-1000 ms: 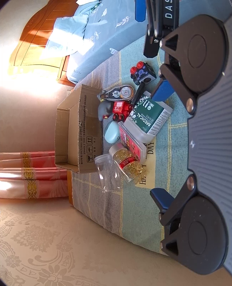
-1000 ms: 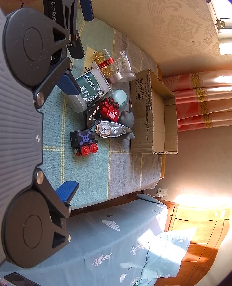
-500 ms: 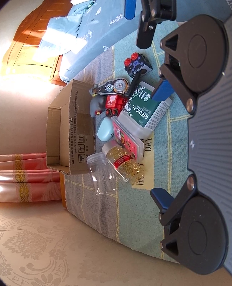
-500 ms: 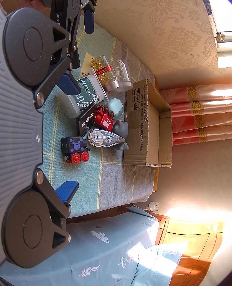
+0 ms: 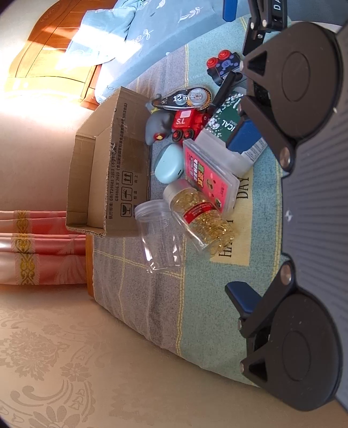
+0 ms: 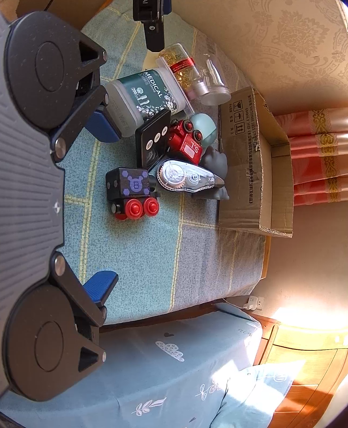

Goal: Organize rigid objects
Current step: 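Move the left tool to the capsule bottle while the right tool approaches the purple block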

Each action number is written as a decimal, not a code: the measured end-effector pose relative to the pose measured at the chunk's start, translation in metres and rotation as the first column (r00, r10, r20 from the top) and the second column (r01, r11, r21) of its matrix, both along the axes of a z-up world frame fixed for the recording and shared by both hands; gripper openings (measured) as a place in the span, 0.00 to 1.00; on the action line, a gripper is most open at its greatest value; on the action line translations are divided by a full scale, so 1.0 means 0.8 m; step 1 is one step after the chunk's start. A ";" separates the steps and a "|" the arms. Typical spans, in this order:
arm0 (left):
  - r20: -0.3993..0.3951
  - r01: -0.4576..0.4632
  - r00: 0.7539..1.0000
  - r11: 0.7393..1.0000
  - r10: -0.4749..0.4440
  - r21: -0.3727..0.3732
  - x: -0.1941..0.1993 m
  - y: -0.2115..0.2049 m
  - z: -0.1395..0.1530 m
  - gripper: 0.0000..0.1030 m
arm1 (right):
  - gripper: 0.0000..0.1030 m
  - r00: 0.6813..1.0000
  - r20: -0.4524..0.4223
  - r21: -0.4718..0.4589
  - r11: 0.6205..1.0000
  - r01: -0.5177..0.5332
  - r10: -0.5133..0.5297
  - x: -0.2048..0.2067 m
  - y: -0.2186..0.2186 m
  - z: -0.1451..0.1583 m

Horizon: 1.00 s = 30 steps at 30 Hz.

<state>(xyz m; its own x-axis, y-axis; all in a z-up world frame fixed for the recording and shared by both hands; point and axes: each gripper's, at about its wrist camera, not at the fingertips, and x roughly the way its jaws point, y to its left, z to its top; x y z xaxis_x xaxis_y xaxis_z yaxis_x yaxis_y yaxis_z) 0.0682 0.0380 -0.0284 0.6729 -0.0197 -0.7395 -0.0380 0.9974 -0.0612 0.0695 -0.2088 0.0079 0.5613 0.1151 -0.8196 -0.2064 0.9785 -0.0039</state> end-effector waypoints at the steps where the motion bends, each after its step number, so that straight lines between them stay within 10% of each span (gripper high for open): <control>1: 0.003 -0.002 1.000 1.000 0.002 0.000 0.004 0.001 0.001 0.99 | 1.00 1.000 -0.004 0.001 1.000 -0.005 0.005 0.003 0.000 -0.003; 20: -0.015 -0.047 0.999 0.996 0.048 0.074 0.129 -0.013 -0.023 0.99 | 1.00 0.996 -0.007 -0.036 0.995 -0.088 0.088 0.043 0.013 -0.053; 30: -0.056 -0.051 0.997 0.994 0.056 0.091 0.114 0.000 -0.035 1.00 | 1.00 0.996 0.019 -0.034 0.996 -0.084 0.084 0.040 0.015 -0.055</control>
